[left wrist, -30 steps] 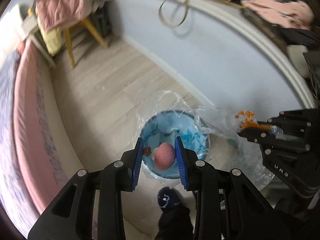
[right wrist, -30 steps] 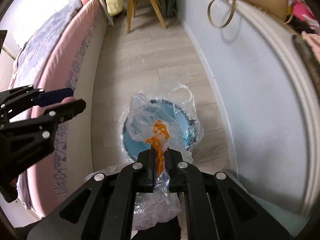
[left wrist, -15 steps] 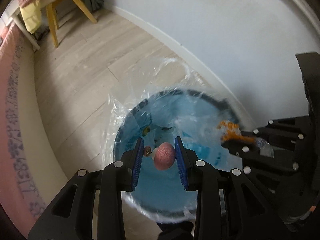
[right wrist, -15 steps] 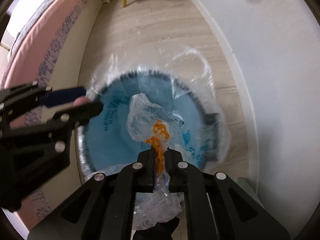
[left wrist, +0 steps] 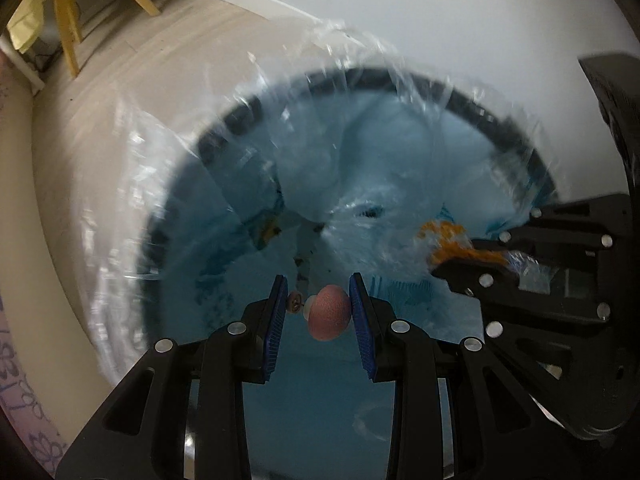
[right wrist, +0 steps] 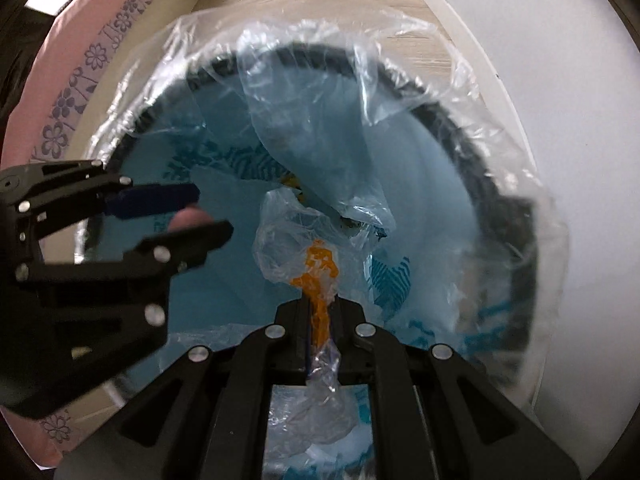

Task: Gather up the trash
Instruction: 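Open the left gripper to drop the pink ball into the bin while the right holds the bag, then open the right gripper to drop the clear orange-printed bag into the bin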

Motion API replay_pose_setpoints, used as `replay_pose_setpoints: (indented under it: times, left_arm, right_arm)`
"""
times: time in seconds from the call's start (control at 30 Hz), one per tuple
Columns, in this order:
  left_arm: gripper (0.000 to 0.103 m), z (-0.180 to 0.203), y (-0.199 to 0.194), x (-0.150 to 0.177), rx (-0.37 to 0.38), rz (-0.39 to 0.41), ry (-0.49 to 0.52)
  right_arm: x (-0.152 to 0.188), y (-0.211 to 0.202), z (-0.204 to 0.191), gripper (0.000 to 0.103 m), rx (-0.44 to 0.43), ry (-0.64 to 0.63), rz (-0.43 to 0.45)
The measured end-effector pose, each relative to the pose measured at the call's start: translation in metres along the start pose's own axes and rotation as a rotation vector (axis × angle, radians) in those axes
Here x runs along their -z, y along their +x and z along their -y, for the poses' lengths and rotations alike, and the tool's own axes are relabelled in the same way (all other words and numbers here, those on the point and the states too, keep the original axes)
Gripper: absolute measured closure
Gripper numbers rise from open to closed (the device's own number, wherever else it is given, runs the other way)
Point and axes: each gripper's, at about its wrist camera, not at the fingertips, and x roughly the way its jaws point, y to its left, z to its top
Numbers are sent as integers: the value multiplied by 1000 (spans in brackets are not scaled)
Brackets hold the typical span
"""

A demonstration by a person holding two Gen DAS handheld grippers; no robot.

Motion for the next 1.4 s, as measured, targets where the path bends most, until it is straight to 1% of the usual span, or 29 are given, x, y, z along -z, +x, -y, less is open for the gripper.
replay_pose_setpoints:
  times: [0.2, 0.3, 0.4, 0.47, 0.5, 0.57, 0.63, 0.77, 0.8, 0.83, 0.87, 0.9, 0.93, 0.97, 1.0, 1.03, 1.1, 1.17, 1.23, 1.4]
  left_arm:
    - [73, 2, 13, -3, 7, -21, 23]
    - [73, 2, 13, -6, 2, -20, 30]
    - [72, 2, 11, -6, 19, -25, 34]
    - [61, 0, 7, -5, 19, -24, 34]
    - [59, 1, 5, -6, 15, -22, 30]
    - [48, -4, -5, -8, 30, -24, 8]
    - [39, -9, -11, -7, 30, -16, -2]
    - [25, -18, -18, -7, 19, -17, -7]
    - [25, -20, -20, -7, 19, -15, -7]
    - [24, -22, -22, -7, 17, -14, -6]
    - [24, -23, -24, -7, 24, -15, -5]
    - [24, -24, -26, -7, 29, -15, -5]
    - [22, -24, -28, -7, 28, -14, -2]
    - [20, -23, -30, -6, 24, -12, 6]
    - [19, -22, -34, -5, 19, -8, 11]
    - [17, -22, -36, -5, 18, -2, 13]
    - [15, -21, -40, -6, 15, 0, 5]
    - [12, -23, -45, -7, 13, 1, -9]
    - [11, -24, -51, -7, 14, 4, -23]
    - [11, -24, -57, -11, 14, 10, -53]
  right_arm:
    - [-2, 7, -1, 96, -7, -22, -21]
    - [-1, 7, -2, 96, -6, -25, -21]
    - [-2, 4, -3, 96, -14, -27, -21]
    - [-4, -1, -7, 96, -7, -33, -10]
    - [-5, -2, -9, 96, 6, -39, -8]
    - [-6, -5, -10, 95, 25, -44, -8]
    - [-8, -9, -13, 93, 38, -50, -11]
    - [-10, -17, -18, 82, 49, -71, 7]
    - [-11, -19, -18, 79, 53, -77, 10]
    - [-12, -21, -19, 73, 59, -84, 11]
    - [-13, -22, -20, 59, 57, -86, 12]
    - [-10, -26, -16, 49, 59, -91, 15]
    - [-10, -27, -17, 32, 57, -93, 17]
    - [-11, -29, -19, 21, 54, -95, 20]
    - [-12, -29, -22, 17, 61, -99, 22]
    - [-13, -30, -26, 14, 69, -105, 26]
    - [-13, -34, -32, 13, 85, -121, 39]
    - [-14, -38, -37, 9, 101, -134, 50]
    - [-16, -42, -42, 7, 107, -143, 63]
    - [-15, -53, -46, 7, 117, -162, 75]
